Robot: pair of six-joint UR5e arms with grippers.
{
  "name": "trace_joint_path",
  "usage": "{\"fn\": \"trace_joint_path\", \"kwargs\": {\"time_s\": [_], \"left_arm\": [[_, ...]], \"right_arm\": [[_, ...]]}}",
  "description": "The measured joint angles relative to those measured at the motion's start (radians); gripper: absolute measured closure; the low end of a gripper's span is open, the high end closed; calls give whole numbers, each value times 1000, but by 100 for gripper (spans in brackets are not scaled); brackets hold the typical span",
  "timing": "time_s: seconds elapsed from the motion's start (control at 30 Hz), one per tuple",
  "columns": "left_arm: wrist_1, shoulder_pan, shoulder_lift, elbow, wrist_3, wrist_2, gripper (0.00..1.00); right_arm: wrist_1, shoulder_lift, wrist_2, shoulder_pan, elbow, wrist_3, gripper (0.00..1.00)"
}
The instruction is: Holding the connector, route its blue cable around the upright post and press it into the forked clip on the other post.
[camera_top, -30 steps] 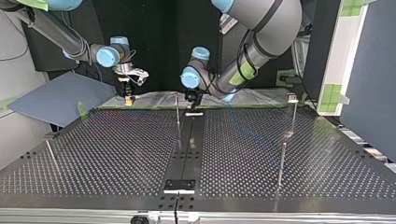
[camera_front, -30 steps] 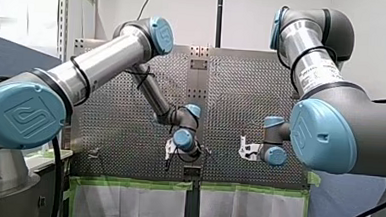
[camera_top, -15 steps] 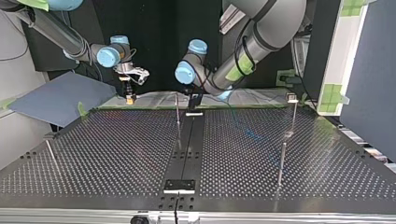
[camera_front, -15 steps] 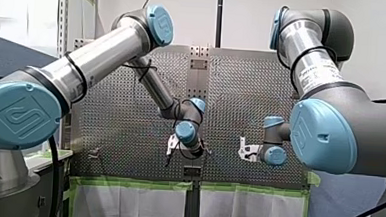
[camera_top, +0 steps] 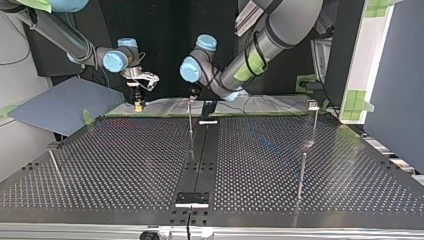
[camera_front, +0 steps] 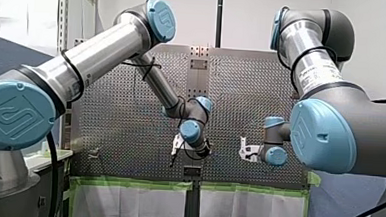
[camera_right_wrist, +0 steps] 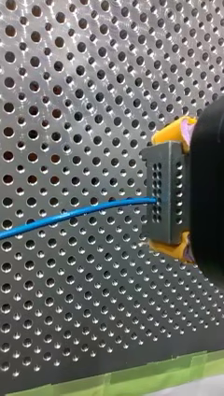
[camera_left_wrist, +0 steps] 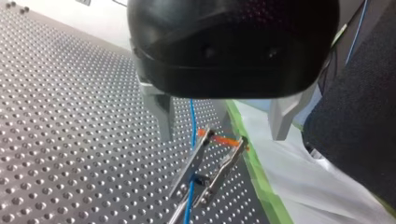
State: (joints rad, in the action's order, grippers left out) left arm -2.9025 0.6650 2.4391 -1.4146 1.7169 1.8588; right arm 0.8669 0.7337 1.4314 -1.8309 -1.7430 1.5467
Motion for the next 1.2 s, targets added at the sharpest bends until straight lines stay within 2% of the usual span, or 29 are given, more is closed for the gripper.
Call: {"fn": "trace_joint_path", "kwargs": {"time_s": [0.87,1.03,1.2], "left_arm": [[-4,16,-1,-7,11,39,0],[6,21,-18,-33,8,57,0],[46,39,-62,-78,5,72,0]], "right_arm": [[1,-1,0,3,0,4,100],[0,-1,0,3,0,4,100],[-6,-1,0,4,0,4,100]]}}
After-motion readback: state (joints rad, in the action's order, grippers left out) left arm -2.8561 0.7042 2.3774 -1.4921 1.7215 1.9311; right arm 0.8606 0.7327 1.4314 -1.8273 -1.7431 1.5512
